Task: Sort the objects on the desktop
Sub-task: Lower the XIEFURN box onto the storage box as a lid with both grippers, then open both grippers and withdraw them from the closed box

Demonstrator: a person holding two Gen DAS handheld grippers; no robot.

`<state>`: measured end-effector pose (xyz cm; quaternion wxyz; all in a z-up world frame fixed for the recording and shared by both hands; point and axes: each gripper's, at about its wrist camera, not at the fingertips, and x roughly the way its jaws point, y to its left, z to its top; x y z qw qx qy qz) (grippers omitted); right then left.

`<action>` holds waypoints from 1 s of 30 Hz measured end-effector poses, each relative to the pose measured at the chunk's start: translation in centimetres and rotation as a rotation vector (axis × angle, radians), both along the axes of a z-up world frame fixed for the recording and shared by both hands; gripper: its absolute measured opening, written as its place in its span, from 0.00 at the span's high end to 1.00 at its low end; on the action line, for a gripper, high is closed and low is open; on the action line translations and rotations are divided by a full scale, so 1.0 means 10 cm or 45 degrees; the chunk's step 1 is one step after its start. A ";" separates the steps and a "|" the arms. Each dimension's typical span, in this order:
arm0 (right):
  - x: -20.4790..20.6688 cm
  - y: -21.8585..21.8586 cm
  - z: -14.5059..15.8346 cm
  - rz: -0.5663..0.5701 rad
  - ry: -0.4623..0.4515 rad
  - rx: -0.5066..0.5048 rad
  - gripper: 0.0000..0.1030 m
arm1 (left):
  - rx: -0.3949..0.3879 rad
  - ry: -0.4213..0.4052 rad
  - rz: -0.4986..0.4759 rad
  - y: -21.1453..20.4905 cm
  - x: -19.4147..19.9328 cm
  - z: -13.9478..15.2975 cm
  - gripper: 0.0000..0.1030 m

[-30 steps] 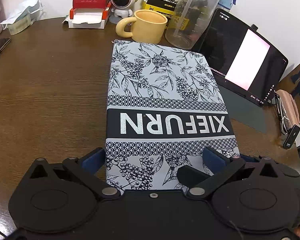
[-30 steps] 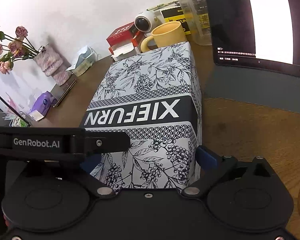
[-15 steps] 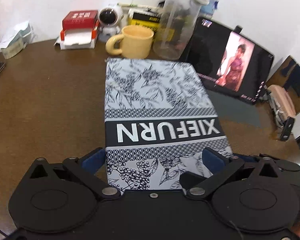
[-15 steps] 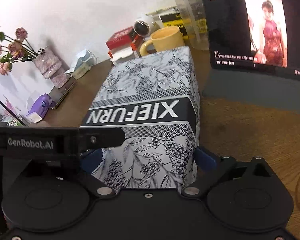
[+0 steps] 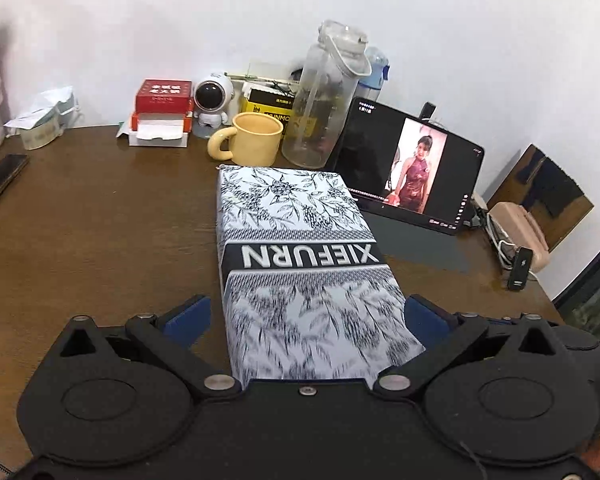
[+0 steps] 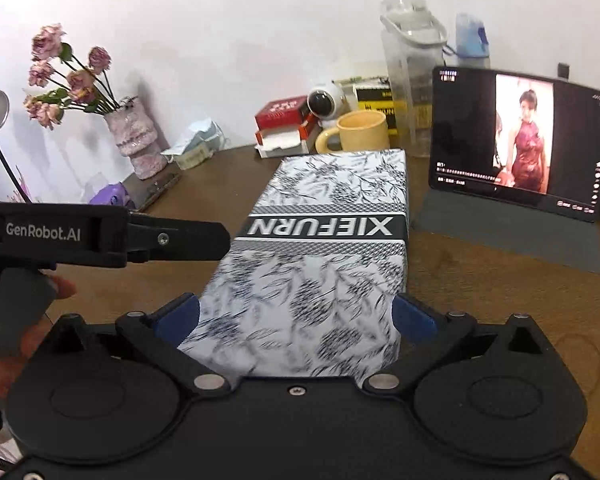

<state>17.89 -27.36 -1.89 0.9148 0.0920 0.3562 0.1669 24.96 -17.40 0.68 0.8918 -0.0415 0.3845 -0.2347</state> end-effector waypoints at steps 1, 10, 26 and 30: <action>-0.08 0.00 0.03 -0.003 -0.010 -0.010 0.00 | -0.004 -0.005 0.005 0.04 -0.08 0.02 0.00; -0.86 -0.05 0.21 -0.015 -0.070 -0.051 0.00 | -0.014 -0.071 0.072 0.50 -0.90 0.18 0.00; -2.12 0.24 0.42 0.013 -0.114 -0.109 0.00 | -0.023 -0.163 0.195 1.26 -2.40 0.35 0.00; -2.31 0.31 0.45 0.026 -0.110 -0.125 0.00 | 0.012 -0.166 0.227 1.36 -2.62 0.38 0.00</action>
